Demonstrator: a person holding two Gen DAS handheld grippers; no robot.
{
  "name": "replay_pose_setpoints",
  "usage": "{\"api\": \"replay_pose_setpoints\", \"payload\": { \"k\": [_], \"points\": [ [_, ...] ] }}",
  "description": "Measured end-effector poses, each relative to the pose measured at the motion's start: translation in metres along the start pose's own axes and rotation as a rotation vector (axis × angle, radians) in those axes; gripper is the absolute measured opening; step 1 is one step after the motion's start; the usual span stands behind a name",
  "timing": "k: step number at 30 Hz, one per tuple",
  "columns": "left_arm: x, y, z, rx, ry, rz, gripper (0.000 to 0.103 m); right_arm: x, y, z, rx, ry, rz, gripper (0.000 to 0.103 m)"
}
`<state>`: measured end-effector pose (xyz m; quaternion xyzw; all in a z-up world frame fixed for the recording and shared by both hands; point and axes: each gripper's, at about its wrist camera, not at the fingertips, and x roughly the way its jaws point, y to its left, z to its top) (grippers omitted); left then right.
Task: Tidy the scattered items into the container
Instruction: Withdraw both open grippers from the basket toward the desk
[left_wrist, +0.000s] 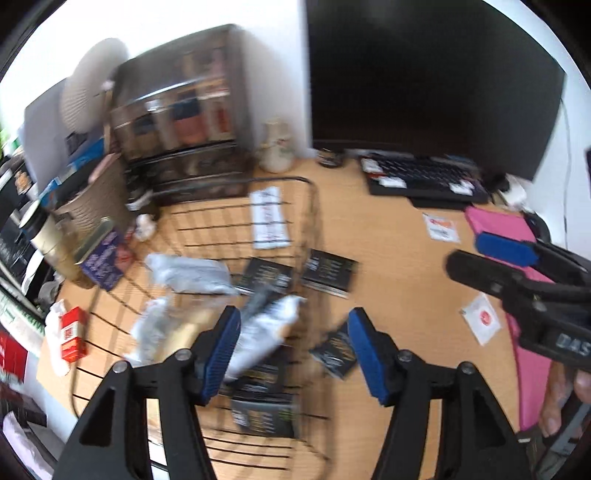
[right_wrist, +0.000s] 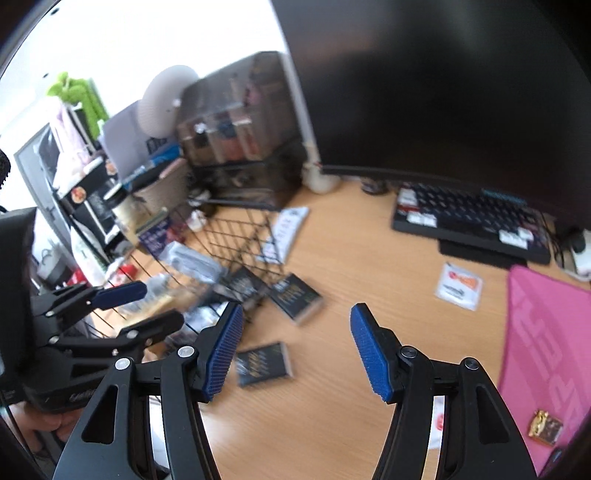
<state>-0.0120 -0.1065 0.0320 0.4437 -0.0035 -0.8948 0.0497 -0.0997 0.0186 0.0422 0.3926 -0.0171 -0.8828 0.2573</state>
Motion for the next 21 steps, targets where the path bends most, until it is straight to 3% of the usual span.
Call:
{"api": "replay_pose_setpoints", "payload": {
  "k": [3, 5, 11, 21],
  "points": [
    [0.005, -0.028, -0.006, 0.039, 0.015, -0.027, 0.066, -0.006, -0.022, -0.011, 0.024, 0.002, -0.025, 0.061],
    [0.008, -0.048, -0.008, 0.067, 0.004, -0.019, 0.072, -0.013, -0.039, -0.019, 0.045, 0.006, -0.05, 0.061],
    [0.027, -0.1, -0.012, 0.124, 0.025, -0.066, 0.072, -0.034, -0.093, -0.048, 0.118, 0.021, -0.121, 0.061],
    [0.082, -0.108, -0.032, 0.121, 0.159, 0.039, 0.072, -0.02, -0.137, -0.084, 0.198, 0.057, -0.074, 0.061]
  ]
}}
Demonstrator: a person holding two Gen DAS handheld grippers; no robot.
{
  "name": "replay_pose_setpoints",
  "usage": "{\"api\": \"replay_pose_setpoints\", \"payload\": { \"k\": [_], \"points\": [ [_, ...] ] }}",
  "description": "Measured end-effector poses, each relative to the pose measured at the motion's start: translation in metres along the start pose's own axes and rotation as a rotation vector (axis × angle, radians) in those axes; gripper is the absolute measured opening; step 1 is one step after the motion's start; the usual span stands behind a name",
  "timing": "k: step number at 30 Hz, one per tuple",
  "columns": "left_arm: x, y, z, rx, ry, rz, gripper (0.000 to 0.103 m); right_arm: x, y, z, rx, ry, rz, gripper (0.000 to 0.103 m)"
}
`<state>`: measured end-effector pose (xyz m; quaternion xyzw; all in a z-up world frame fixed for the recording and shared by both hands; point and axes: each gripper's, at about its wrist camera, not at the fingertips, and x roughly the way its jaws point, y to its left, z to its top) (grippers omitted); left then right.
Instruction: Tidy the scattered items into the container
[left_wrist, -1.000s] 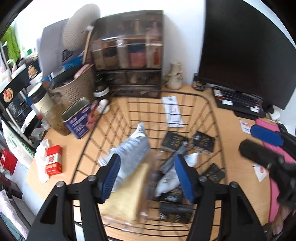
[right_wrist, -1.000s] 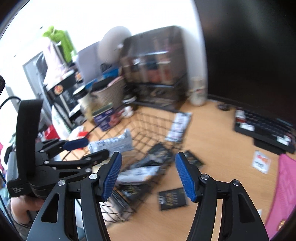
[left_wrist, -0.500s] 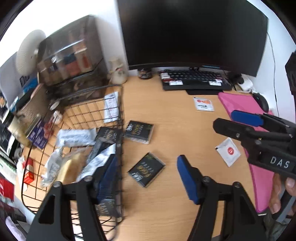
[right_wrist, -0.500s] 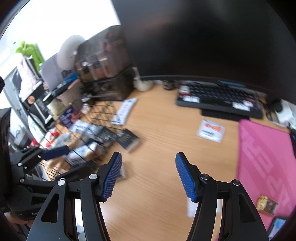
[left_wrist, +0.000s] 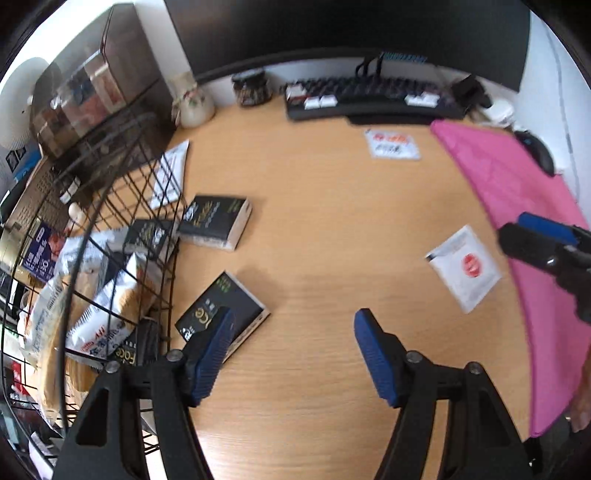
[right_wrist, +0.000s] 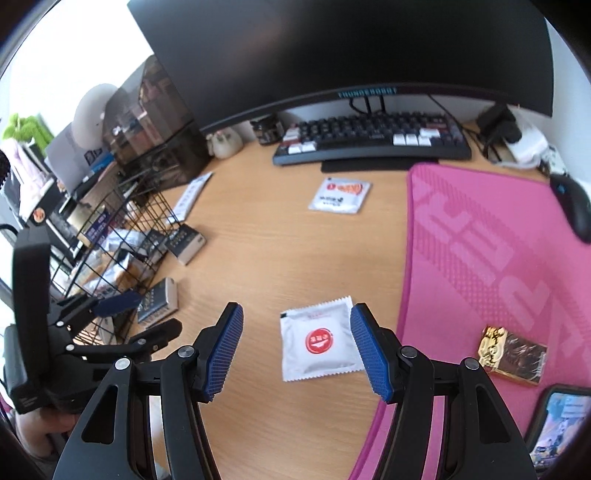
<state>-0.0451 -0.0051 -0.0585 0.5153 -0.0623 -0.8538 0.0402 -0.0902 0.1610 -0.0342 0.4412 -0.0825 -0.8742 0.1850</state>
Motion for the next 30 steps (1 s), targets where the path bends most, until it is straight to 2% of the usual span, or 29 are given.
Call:
{"api": "replay_pose_setpoints", "payload": {
  "k": [5, 8, 15, 21, 22, 24, 25, 26, 27, 30],
  "points": [
    [0.018, 0.008, -0.009, -0.024, 0.036, 0.013, 0.072, 0.012, -0.005, -0.003, 0.0, 0.018, 0.019, 0.061],
    [0.023, 0.007, -0.013, -0.01, 0.025, 0.024, 0.077, 0.017, -0.005, -0.004, 0.001, 0.02, 0.023, 0.061],
    [0.021, 0.01, -0.013, -0.03, 0.017, -0.031, 0.077, 0.022, -0.005, -0.003, 0.006, 0.024, 0.021, 0.061],
    [0.015, -0.024, -0.01, 0.039, 0.001, -0.095, 0.077, 0.012, -0.005, -0.002, 0.009, 0.004, 0.011, 0.061],
    [0.015, -0.032, -0.009, 0.05, 0.003, -0.124, 0.077, 0.009, -0.006, -0.002, 0.01, -0.003, 0.009, 0.061],
    [0.021, -0.049, -0.007, 0.066, 0.052, -0.231, 0.077, 0.003, -0.008, -0.001, 0.013, -0.012, 0.005, 0.061],
    [0.022, -0.061, -0.009, 0.094, 0.049, -0.235, 0.076, 0.001, -0.01, -0.002, 0.014, -0.014, 0.0, 0.061],
    [0.019, -0.072, -0.008, 0.127, 0.021, -0.189, 0.072, -0.002, -0.012, -0.002, 0.015, -0.015, -0.005, 0.061],
    [0.015, -0.077, -0.007, 0.123, 0.003, -0.187, 0.068, -0.004, -0.015, -0.003, 0.019, -0.016, -0.01, 0.061],
    [0.007, -0.082, 0.001, 0.12, -0.01, -0.221, 0.068, -0.008, -0.025, -0.006, 0.037, -0.014, -0.026, 0.061]
  ]
}}
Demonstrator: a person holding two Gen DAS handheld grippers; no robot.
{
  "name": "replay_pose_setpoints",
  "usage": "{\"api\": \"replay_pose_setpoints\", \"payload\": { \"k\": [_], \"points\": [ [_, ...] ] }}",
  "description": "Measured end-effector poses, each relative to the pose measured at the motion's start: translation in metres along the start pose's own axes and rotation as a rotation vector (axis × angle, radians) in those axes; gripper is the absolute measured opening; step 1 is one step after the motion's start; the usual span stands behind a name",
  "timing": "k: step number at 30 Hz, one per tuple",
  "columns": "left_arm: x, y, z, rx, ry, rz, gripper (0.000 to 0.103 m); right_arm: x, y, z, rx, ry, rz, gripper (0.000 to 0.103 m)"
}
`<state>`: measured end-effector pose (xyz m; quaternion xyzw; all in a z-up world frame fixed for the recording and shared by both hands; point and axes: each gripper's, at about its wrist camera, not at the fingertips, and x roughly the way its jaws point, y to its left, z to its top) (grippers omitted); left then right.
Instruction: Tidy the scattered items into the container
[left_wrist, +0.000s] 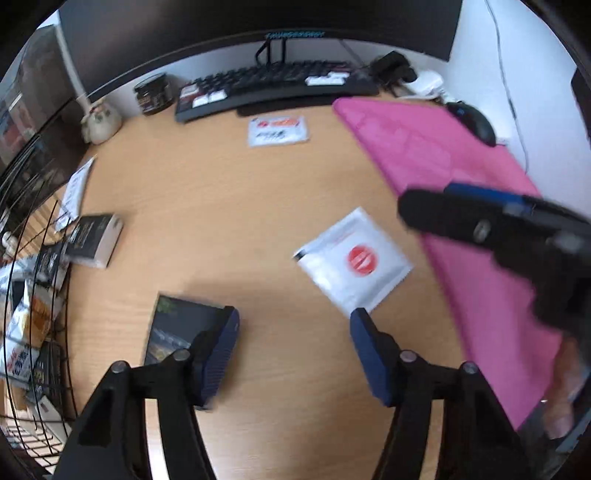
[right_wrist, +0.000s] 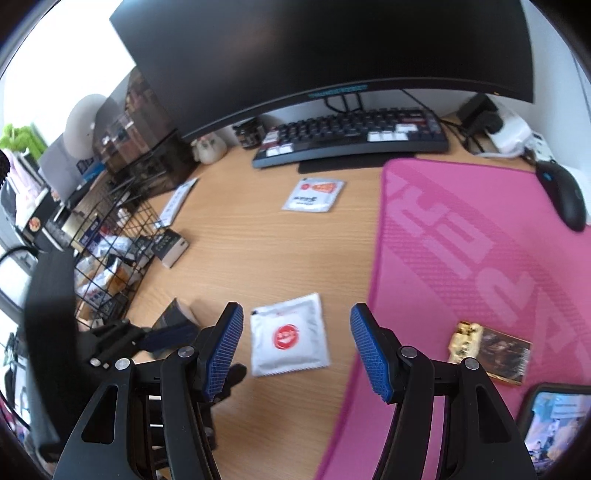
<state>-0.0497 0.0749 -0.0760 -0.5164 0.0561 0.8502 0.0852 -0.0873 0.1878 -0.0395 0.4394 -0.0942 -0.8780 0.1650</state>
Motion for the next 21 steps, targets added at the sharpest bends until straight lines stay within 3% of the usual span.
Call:
{"api": "replay_pose_setpoints", "payload": {
  "k": [5, 9, 21],
  "points": [
    [-0.015, 0.026, 0.001, -0.041, -0.03, 0.07, 0.068, 0.003, -0.004, -0.002, 0.001, 0.013, -0.001, 0.061],
    [-0.016, 0.069, -0.008, -0.11, -0.01, 0.119, 0.068, 0.012, 0.004, -0.007, -0.014, 0.037, 0.006, 0.061],
    [-0.026, 0.107, -0.043, -0.165, 0.011, 0.154, 0.069, 0.056, 0.064, -0.018, -0.132, 0.118, 0.032, 0.061]
  ]
}}
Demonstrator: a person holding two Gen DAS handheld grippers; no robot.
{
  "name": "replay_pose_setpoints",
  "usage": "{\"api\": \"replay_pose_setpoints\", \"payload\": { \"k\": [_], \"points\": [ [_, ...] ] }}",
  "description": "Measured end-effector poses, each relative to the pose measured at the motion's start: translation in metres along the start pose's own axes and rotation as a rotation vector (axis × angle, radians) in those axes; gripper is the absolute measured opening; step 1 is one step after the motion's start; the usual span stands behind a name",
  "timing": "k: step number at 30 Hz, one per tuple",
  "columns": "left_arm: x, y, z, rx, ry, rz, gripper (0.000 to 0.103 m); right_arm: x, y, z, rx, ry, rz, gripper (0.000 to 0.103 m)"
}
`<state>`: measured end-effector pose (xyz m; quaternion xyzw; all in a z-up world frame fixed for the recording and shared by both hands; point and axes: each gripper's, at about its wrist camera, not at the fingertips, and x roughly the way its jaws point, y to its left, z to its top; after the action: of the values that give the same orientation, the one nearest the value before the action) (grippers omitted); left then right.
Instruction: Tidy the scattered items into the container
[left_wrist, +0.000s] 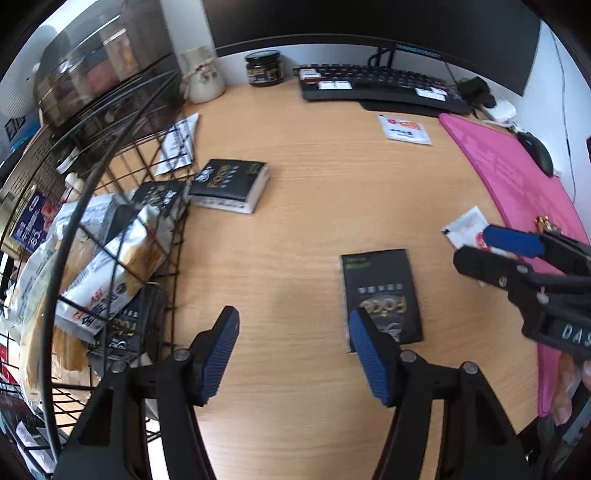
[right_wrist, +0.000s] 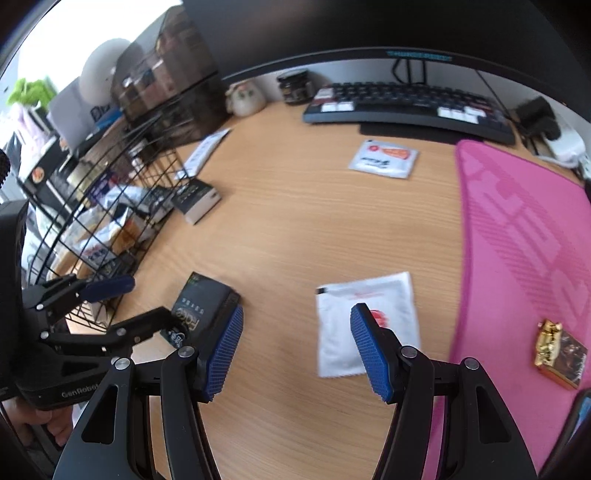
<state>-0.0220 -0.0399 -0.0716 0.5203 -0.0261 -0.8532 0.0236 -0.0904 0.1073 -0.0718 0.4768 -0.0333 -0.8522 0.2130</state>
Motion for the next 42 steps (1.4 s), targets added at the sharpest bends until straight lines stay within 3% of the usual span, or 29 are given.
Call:
{"api": "replay_pose_setpoints", "payload": {
  "k": [8, 14, 19, 28, 42],
  "points": [
    [0.011, 0.0, 0.01, -0.021, -0.018, -0.057, 0.069, 0.004, -0.001, 0.0, 0.014, 0.011, -0.023, 0.061],
    [0.016, -0.03, 0.02, 0.023, -0.014, -0.146, 0.069, -0.014, -0.026, 0.0, 0.06, -0.018, -0.057, 0.061],
    [0.012, -0.044, 0.024, 0.042, -0.025, -0.166, 0.069, -0.028, -0.045, -0.002, 0.091, -0.033, -0.082, 0.061],
    [0.007, 0.005, 0.016, -0.053, -0.018, -0.081, 0.069, -0.007, -0.008, 0.006, 0.022, -0.017, -0.012, 0.061],
    [0.036, 0.044, 0.037, -0.116, 0.0, -0.068, 0.069, 0.014, 0.028, 0.034, -0.036, -0.008, -0.004, 0.061]
  ]
}}
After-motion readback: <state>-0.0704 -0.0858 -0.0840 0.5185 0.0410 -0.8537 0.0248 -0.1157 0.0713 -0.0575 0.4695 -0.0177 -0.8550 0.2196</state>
